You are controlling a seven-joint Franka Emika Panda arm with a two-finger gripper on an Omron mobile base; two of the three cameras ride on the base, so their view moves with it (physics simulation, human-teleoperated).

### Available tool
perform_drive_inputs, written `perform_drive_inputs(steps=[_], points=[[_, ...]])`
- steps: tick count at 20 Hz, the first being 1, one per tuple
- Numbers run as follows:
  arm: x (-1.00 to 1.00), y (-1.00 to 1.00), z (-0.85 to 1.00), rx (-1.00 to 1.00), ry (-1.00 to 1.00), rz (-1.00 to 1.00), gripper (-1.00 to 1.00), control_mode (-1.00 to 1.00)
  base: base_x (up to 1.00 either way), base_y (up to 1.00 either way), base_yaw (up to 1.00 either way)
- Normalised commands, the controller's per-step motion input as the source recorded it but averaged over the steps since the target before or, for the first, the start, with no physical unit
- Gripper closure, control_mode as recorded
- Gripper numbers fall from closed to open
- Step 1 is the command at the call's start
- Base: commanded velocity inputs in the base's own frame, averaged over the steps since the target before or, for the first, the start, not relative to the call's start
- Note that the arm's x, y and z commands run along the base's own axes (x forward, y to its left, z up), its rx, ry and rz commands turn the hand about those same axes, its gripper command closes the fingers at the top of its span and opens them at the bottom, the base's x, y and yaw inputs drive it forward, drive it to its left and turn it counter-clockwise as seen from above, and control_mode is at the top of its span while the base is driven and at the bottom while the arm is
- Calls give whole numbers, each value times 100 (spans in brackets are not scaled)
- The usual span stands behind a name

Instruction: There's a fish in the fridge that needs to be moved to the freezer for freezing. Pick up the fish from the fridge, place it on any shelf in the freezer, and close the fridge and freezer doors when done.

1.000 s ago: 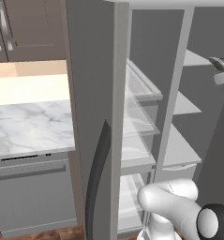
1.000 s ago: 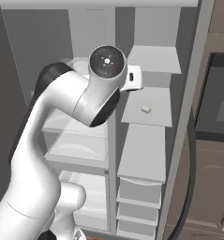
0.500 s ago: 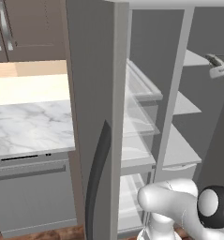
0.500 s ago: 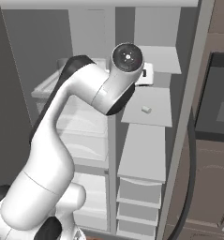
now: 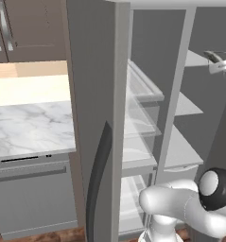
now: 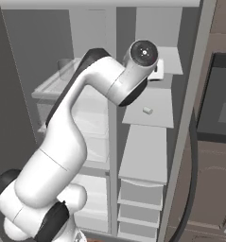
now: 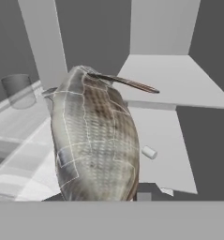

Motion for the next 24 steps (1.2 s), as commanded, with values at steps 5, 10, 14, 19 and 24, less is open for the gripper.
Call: perform_drive_inputs(steps=[5, 10, 14, 19, 24], points=[[47, 0, 0, 0, 0, 0, 100, -100, 0, 0, 0], [44, -7, 0, 0, 0, 1, 100, -100, 0, 0, 0], [45, -12, 0, 0, 0, 0, 100, -100, 0, 0, 0], [40, -21, -5, 0, 0, 3, 100, -100, 0, 0, 0], [49, -25, -8, 0, 0, 3, 100, -100, 0, 0, 0]])
